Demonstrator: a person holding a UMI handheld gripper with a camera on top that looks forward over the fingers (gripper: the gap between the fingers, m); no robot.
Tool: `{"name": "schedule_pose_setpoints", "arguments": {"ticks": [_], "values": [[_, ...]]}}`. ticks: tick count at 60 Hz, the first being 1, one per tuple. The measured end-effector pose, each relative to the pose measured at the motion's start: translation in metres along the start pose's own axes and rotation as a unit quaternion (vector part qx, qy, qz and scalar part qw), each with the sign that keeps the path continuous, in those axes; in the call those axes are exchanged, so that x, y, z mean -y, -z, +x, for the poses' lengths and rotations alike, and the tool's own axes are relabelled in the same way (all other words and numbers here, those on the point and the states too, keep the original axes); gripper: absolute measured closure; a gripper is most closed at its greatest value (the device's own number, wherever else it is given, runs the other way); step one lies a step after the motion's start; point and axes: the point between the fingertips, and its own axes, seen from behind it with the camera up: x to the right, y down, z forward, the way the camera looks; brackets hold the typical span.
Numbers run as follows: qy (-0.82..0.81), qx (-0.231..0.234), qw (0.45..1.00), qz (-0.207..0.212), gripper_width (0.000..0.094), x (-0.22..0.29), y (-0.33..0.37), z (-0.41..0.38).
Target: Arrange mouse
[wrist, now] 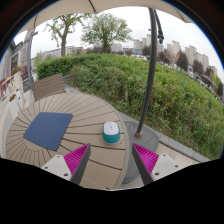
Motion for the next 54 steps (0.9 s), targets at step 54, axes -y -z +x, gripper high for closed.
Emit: {"name": "schedule_pose_setpoints", "arguments": {"ticks": [54], "values": [[0.011,0.029,0.999,-0.039,0.0215,0.010,-0.131,-0.008]]}}
